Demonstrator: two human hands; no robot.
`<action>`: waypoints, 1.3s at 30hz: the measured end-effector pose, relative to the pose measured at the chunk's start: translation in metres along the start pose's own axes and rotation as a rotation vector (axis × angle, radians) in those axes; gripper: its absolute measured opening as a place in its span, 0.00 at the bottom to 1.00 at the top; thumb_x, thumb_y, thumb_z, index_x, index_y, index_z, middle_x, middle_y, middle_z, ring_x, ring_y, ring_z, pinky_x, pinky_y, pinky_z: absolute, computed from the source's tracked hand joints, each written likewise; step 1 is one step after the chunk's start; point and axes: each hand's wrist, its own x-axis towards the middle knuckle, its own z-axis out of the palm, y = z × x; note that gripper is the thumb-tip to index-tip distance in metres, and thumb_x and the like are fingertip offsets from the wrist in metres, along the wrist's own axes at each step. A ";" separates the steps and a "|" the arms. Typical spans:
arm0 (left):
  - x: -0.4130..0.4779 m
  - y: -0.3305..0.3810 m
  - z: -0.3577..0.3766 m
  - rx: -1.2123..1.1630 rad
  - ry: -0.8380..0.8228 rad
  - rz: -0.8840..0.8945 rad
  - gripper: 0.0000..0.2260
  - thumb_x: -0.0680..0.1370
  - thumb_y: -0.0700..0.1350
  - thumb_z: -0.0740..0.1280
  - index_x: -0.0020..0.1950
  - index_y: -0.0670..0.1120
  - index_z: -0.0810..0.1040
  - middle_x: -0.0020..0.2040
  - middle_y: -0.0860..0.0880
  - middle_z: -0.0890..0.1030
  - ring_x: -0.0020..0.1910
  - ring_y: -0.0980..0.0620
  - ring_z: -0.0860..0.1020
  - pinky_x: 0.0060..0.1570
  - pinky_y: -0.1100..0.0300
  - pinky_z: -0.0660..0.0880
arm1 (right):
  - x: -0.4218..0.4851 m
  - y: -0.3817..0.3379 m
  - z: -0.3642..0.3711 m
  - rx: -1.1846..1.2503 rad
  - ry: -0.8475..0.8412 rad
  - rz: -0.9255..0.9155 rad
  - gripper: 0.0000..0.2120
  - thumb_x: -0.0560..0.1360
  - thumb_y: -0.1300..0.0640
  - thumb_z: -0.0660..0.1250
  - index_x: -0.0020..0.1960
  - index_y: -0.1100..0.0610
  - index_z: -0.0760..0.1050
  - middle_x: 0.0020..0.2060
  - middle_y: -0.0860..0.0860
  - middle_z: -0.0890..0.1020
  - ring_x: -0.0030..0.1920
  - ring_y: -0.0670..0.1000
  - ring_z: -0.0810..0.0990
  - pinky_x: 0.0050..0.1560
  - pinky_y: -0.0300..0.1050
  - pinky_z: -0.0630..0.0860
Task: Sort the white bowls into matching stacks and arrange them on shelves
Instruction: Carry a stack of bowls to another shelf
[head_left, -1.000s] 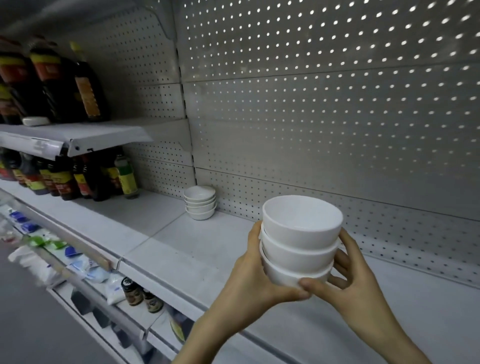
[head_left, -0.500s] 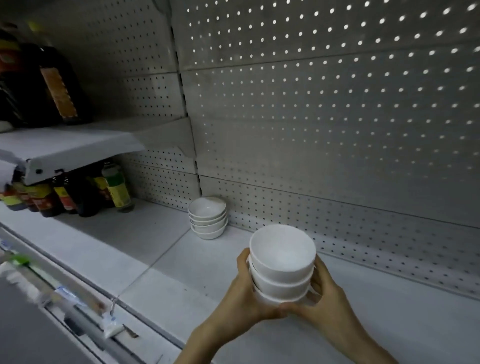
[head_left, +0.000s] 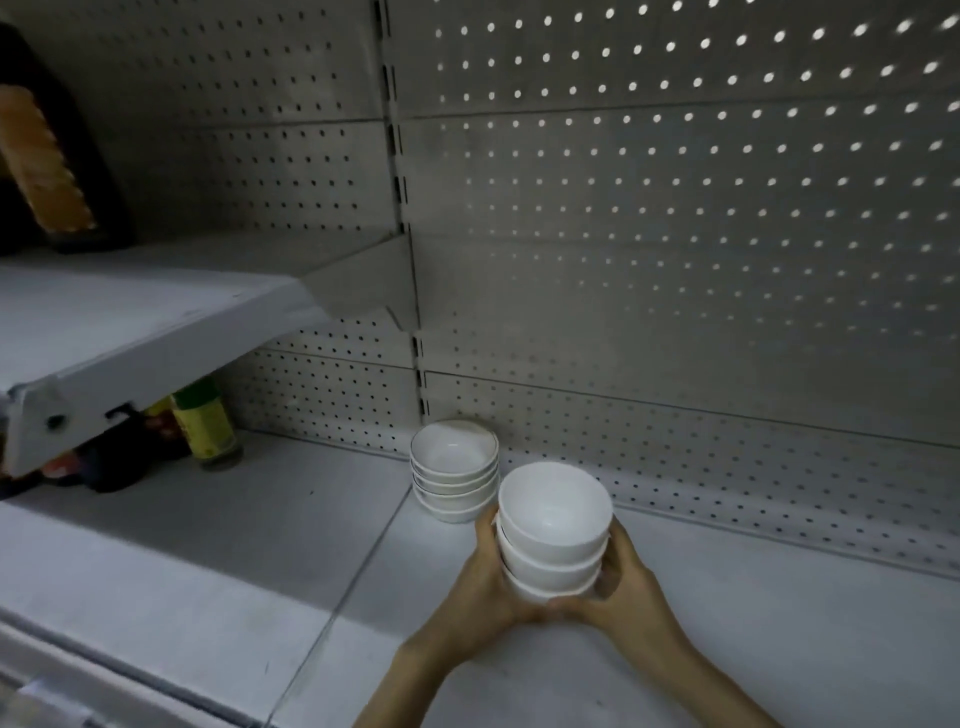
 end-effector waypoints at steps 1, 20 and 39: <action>0.004 -0.004 -0.004 -0.006 -0.008 0.005 0.48 0.62 0.51 0.81 0.69 0.62 0.51 0.69 0.65 0.64 0.67 0.69 0.66 0.60 0.74 0.66 | 0.003 0.002 0.005 -0.008 0.015 0.002 0.52 0.46 0.46 0.84 0.66 0.44 0.65 0.55 0.31 0.78 0.57 0.36 0.77 0.49 0.34 0.76; 0.013 -0.035 0.006 -0.149 0.249 0.108 0.36 0.73 0.50 0.72 0.76 0.54 0.57 0.73 0.61 0.62 0.73 0.60 0.60 0.70 0.46 0.65 | 0.037 -0.021 0.012 -0.121 -0.047 0.062 0.51 0.46 0.41 0.81 0.64 0.41 0.61 0.59 0.33 0.70 0.55 0.27 0.72 0.45 0.32 0.76; 0.035 -0.044 0.028 -0.107 0.347 0.066 0.28 0.78 0.47 0.59 0.77 0.52 0.53 0.76 0.52 0.55 0.75 0.55 0.56 0.70 0.44 0.63 | 0.059 -0.024 0.025 -0.257 0.233 0.046 0.37 0.66 0.57 0.75 0.69 0.46 0.60 0.60 0.42 0.70 0.61 0.45 0.70 0.59 0.43 0.70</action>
